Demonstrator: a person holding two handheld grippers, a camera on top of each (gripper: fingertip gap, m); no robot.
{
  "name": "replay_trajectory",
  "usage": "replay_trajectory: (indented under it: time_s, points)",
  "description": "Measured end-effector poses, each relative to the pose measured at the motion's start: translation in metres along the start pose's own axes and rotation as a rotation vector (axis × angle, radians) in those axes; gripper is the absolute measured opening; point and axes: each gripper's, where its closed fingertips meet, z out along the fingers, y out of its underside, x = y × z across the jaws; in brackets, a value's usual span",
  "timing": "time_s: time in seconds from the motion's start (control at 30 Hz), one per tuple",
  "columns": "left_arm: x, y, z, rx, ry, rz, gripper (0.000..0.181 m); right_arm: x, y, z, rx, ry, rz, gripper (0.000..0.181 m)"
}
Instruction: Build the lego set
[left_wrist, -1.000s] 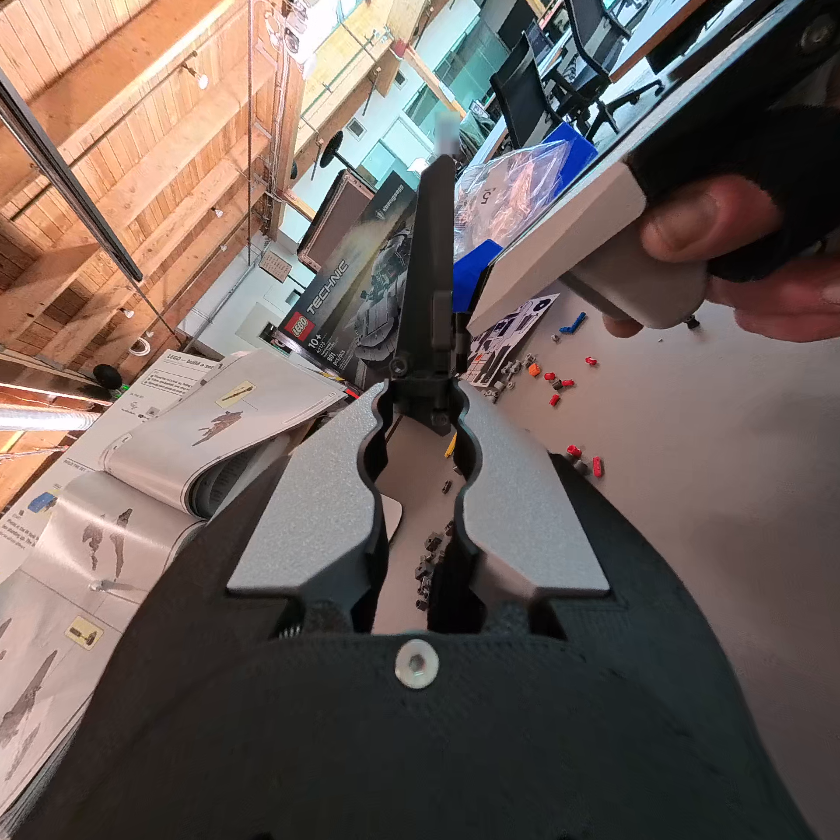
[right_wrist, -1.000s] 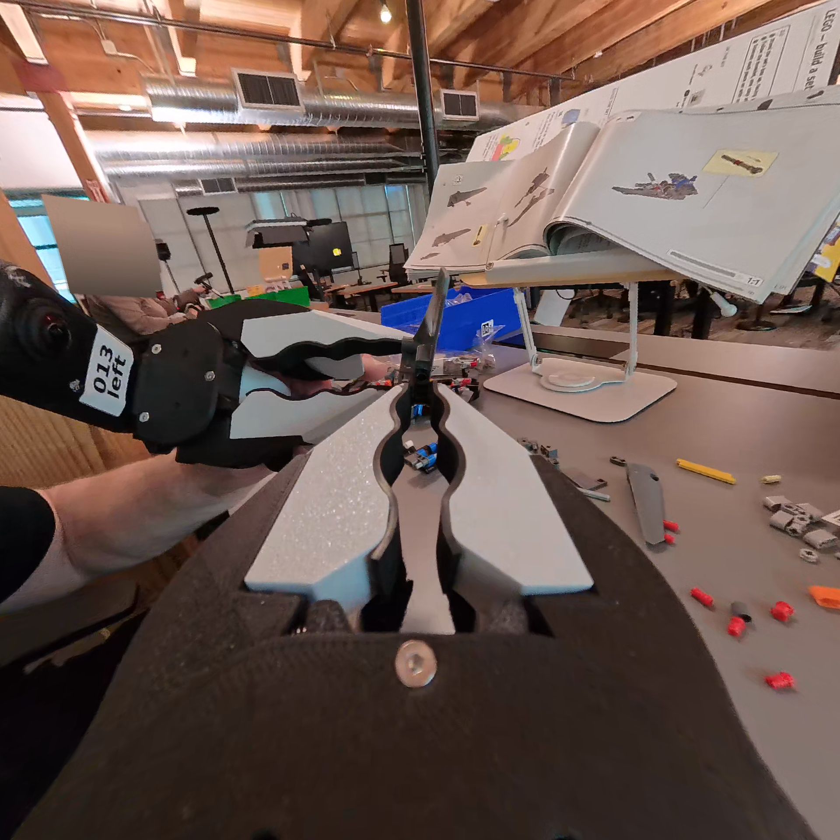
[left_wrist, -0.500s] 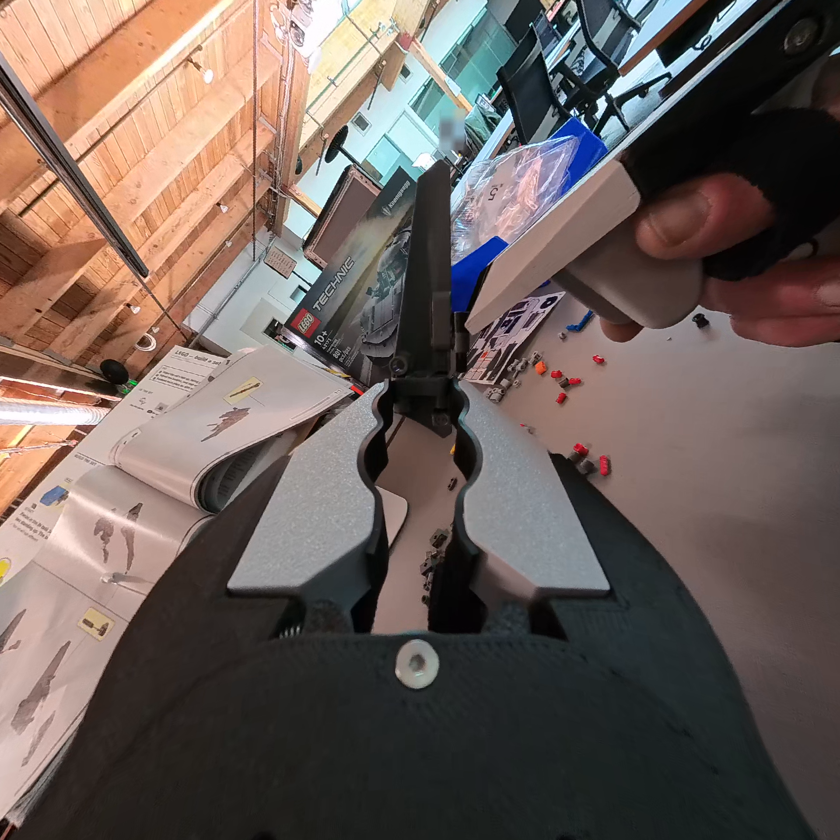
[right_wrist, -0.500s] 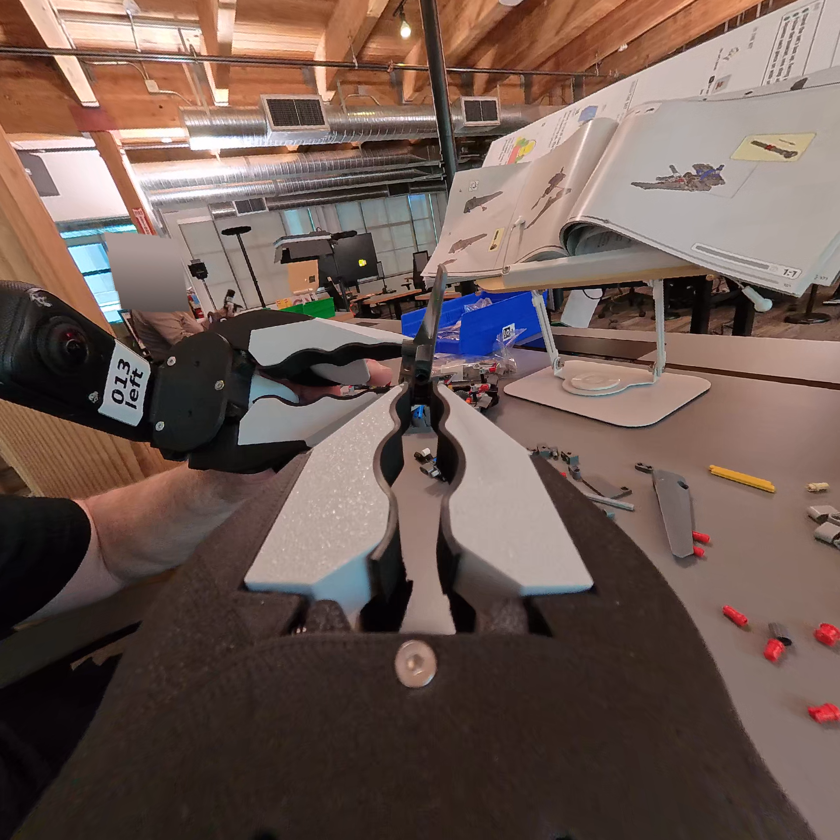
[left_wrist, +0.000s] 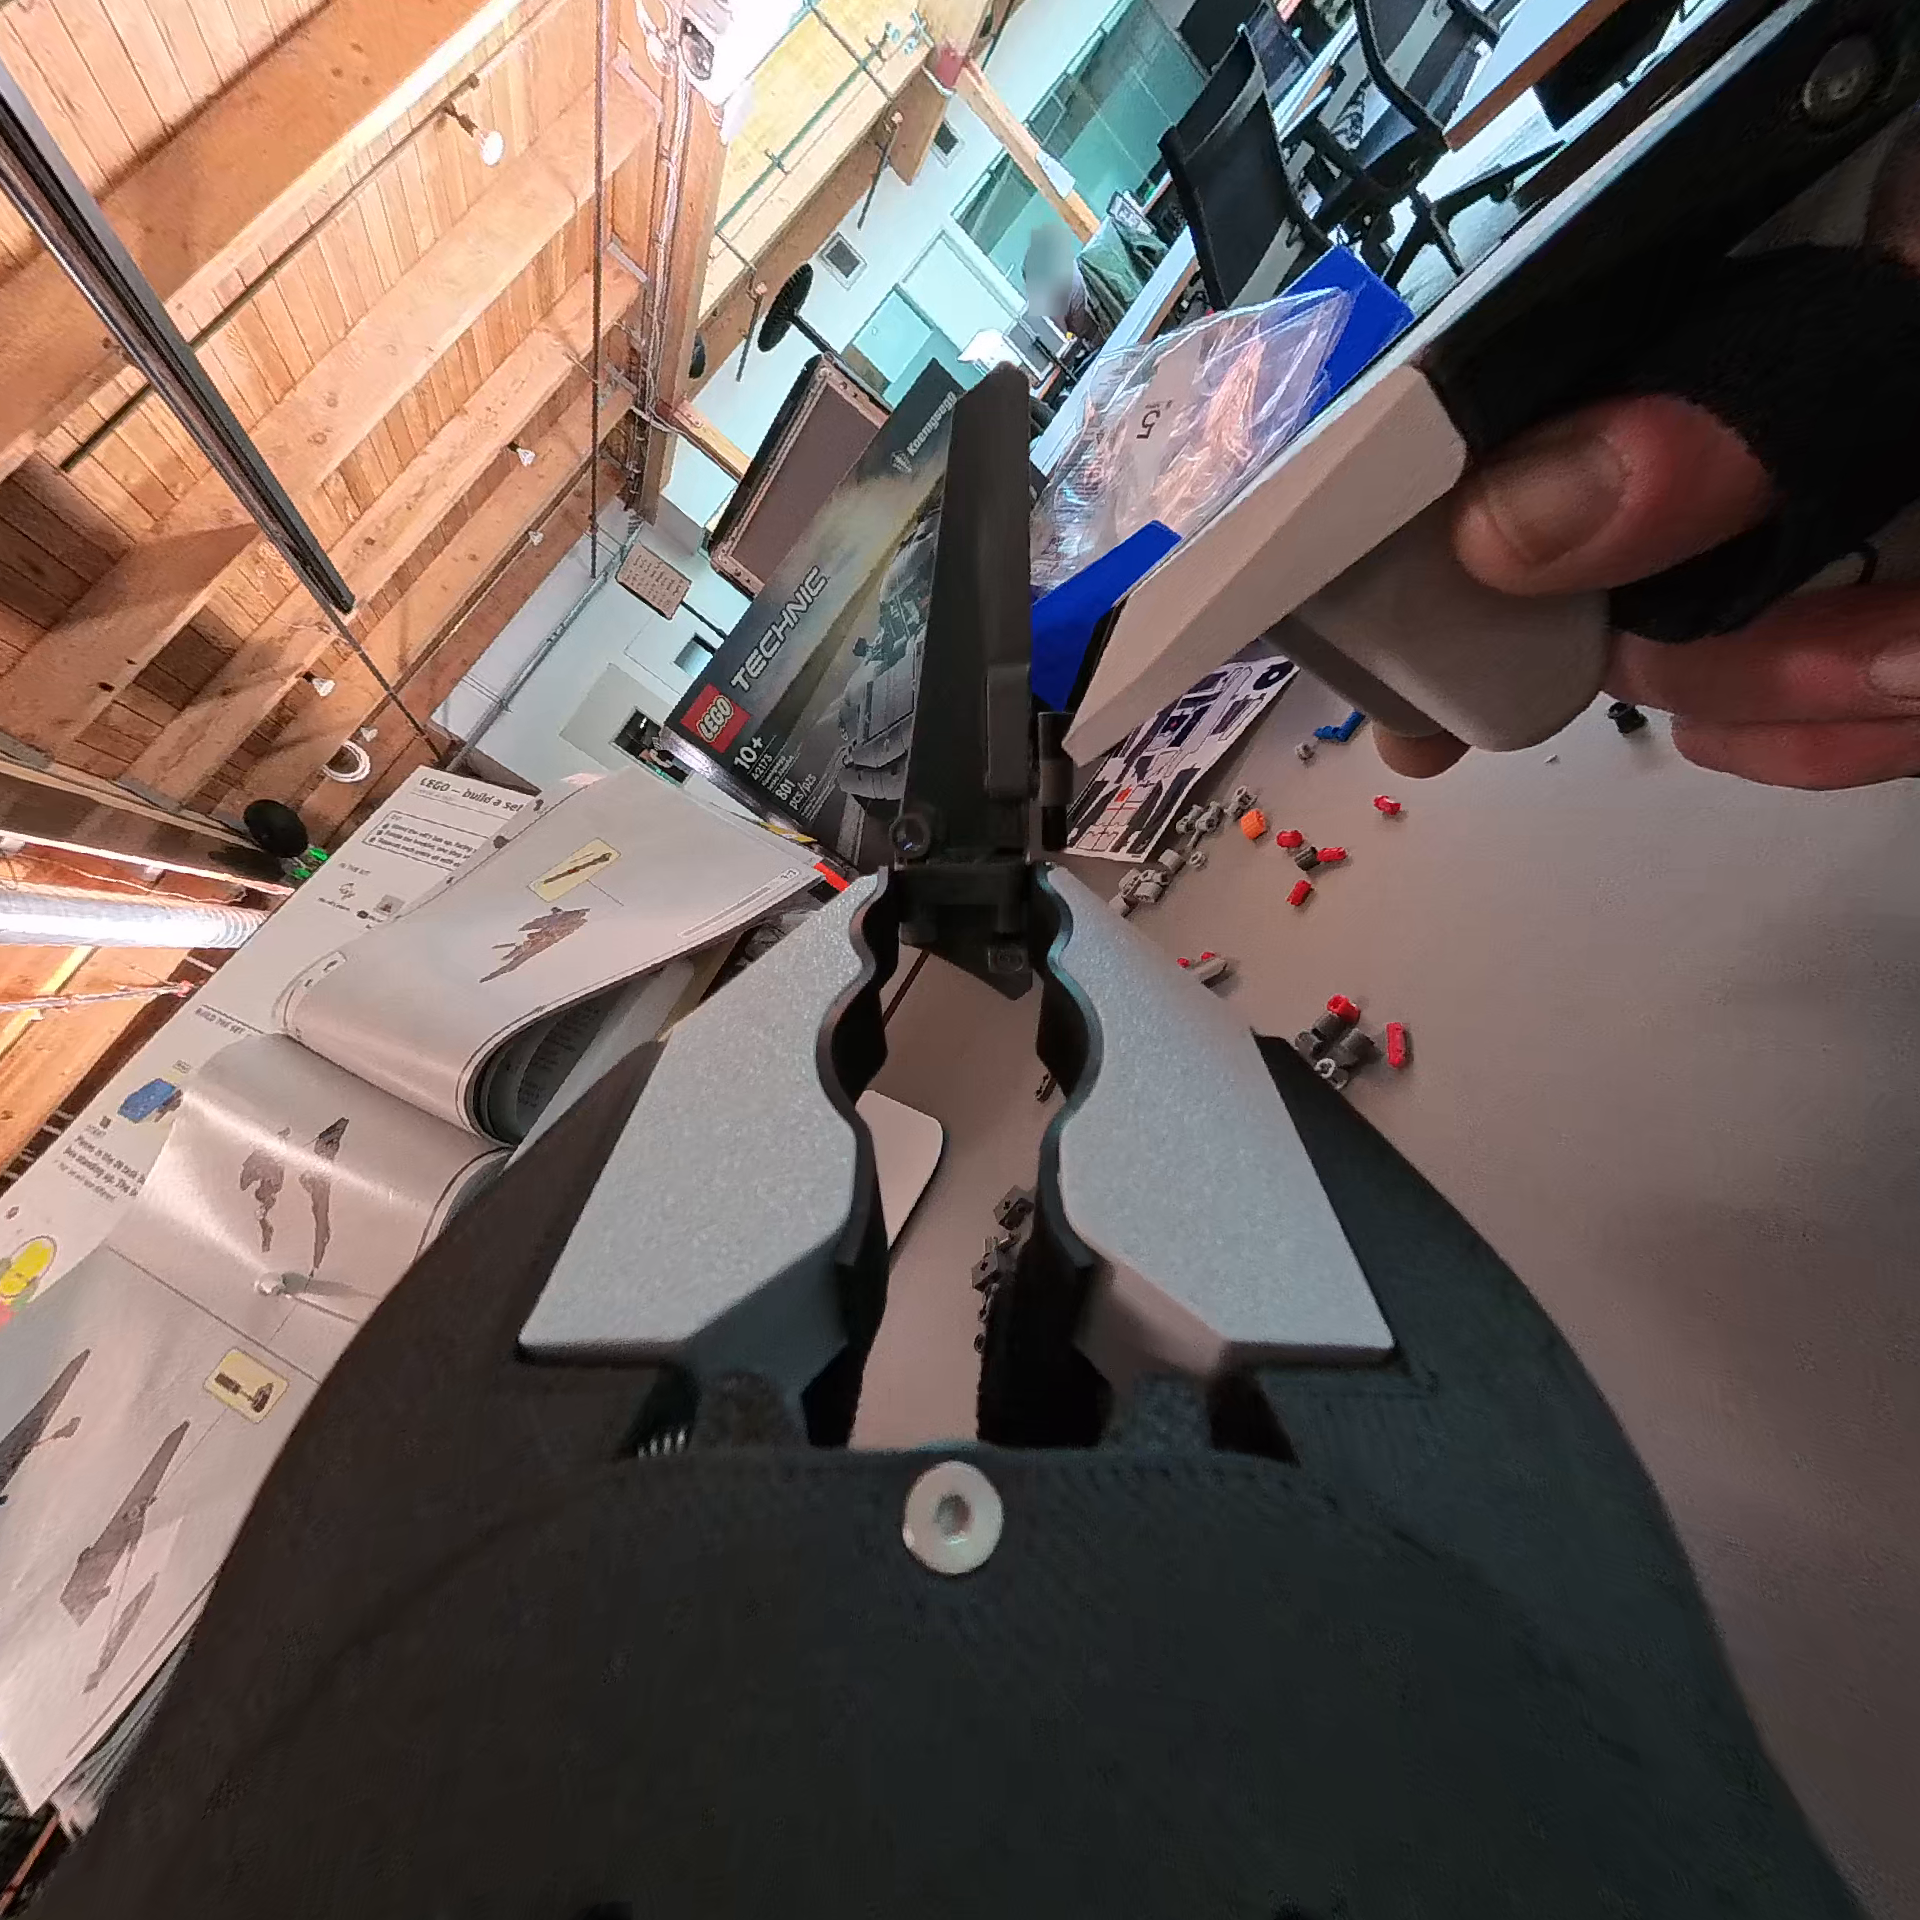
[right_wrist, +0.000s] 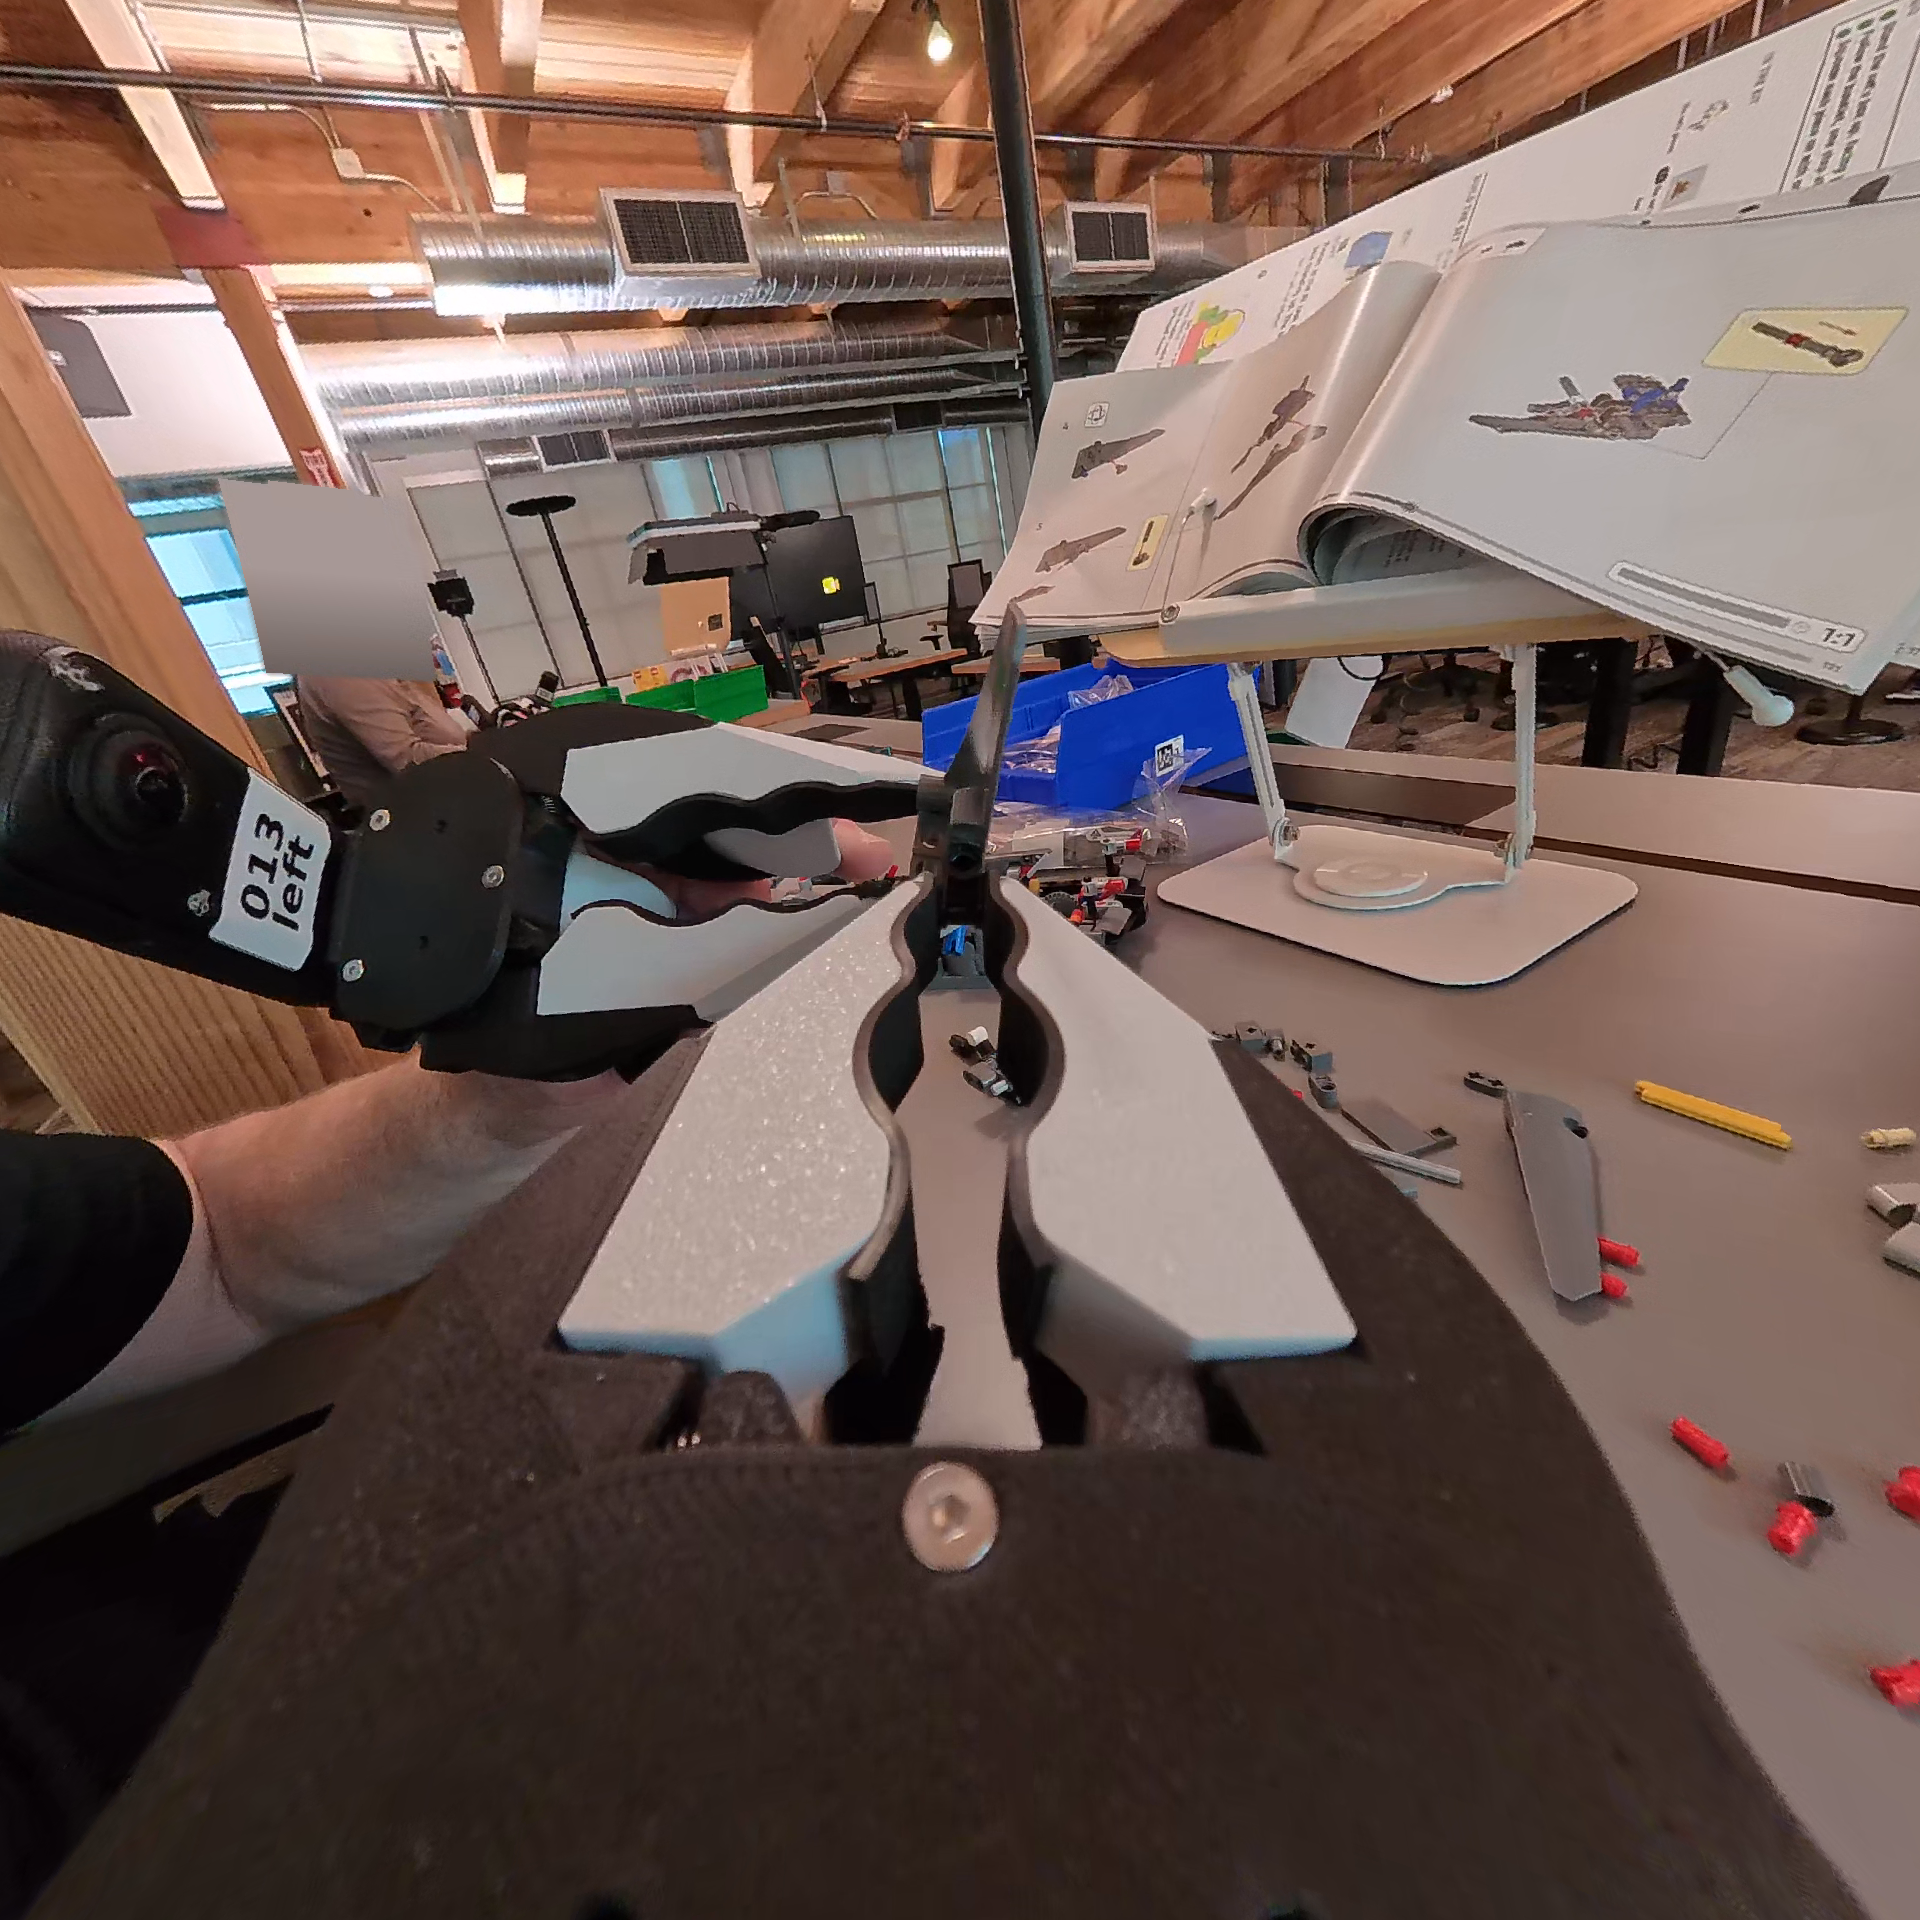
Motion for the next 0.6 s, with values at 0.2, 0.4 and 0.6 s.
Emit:
replay_trajectory:
  time_s: [0.2, 0.4, 0.6]
  points:
    - [-0.0012, 0.0017, 0.0006, -0.008, -0.003, -0.003, 0.021, 0.0004, 0.0006, 0.0018, -0.015, 0.027, -0.046, 0.005]
    - [-0.0019, 0.0032, 0.0021, -0.025, -0.001, -0.002, 0.021, 0.0018, 0.0010, 0.0030, -0.030, 0.074, -0.120, 0.005]
    - [-0.0026, 0.0042, 0.0030, -0.031, -0.001, -0.001, 0.021, 0.0028, 0.0011, 0.0041, -0.038, 0.086, -0.143, 0.005]
